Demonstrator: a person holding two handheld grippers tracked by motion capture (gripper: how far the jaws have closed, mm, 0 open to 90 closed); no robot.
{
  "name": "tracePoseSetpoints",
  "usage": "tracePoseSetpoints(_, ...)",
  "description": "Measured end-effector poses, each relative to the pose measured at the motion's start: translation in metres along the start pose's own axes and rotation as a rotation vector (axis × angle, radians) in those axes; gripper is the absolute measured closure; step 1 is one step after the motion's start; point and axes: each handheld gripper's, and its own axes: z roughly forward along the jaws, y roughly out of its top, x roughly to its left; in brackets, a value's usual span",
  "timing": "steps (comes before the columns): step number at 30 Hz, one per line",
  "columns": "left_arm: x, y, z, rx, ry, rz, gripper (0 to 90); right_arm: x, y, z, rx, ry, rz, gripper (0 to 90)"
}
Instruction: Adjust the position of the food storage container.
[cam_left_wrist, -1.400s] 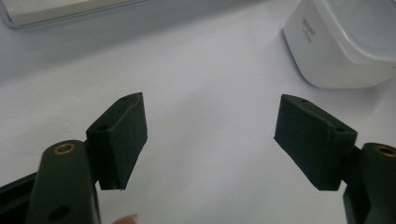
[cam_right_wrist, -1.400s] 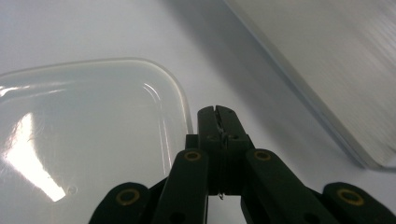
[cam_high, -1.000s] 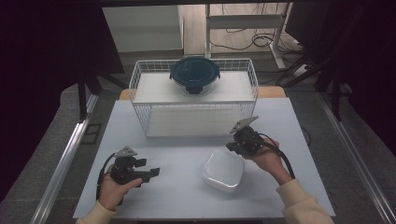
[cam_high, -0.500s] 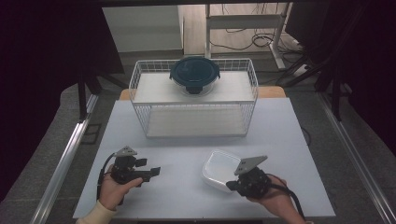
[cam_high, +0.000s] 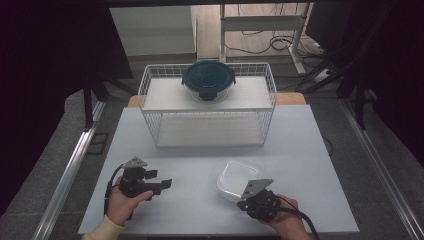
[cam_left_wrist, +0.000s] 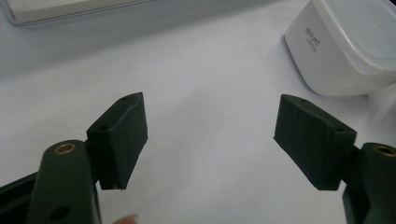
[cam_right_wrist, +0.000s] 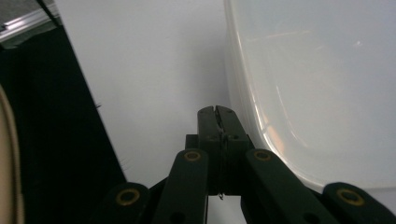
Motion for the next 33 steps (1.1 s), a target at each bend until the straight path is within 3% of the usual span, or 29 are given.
tracePoseSetpoints(2,0.0,0.0,-0.001,0.0,-0.002,0.002,25.1,0.001,0.001,0.0,0.015,-0.035,-0.016,89.4)
tracePoseSetpoints(4,0.0,0.0,-0.001,-0.002,-0.004,0.001,25.1,-0.001,0.0,-0.001,0.017,-0.042,-0.01,89.5)
tracePoseSetpoints(5,0.001,0.0,-0.002,-0.005,-0.038,-0.02,25.1,-0.002,0.0,-0.001,0.021,-0.048,-0.007,89.5)
tracePoseSetpoints(6,0.001,0.001,-0.002,-0.005,-0.043,-0.024,24.9,-0.005,-0.001,-0.001,0.023,-0.056,-0.005,89.5)
tracePoseSetpoints(10,0.0,0.001,-0.002,-0.001,-0.041,-0.016,25.0,-0.016,-0.005,-0.004,0.031,-0.097,0.015,89.5)
tracePoseSetpoints(12,0.0,0.001,-0.001,0.002,-0.035,-0.015,25.0,-0.029,-0.008,-0.007,0.03,-0.132,0.044,89.5)
tracePoseSetpoints(17,0.0,0.001,-0.002,0.001,-0.038,-0.019,25.0,-0.052,-0.011,-0.009,0.023,-0.166,0.099,89.5)
tracePoseSetpoints(22,0.001,0.0,-0.001,0.008,-0.038,-0.022,25.0,-0.066,-0.013,-0.009,0.02,-0.178,0.131,89.6)
tracePoseSetpoints(33,0.001,0.0,0.001,0.012,-0.034,-0.02,24.9,-0.077,-0.011,-0.009,0.003,-0.2,0.158,89.5)
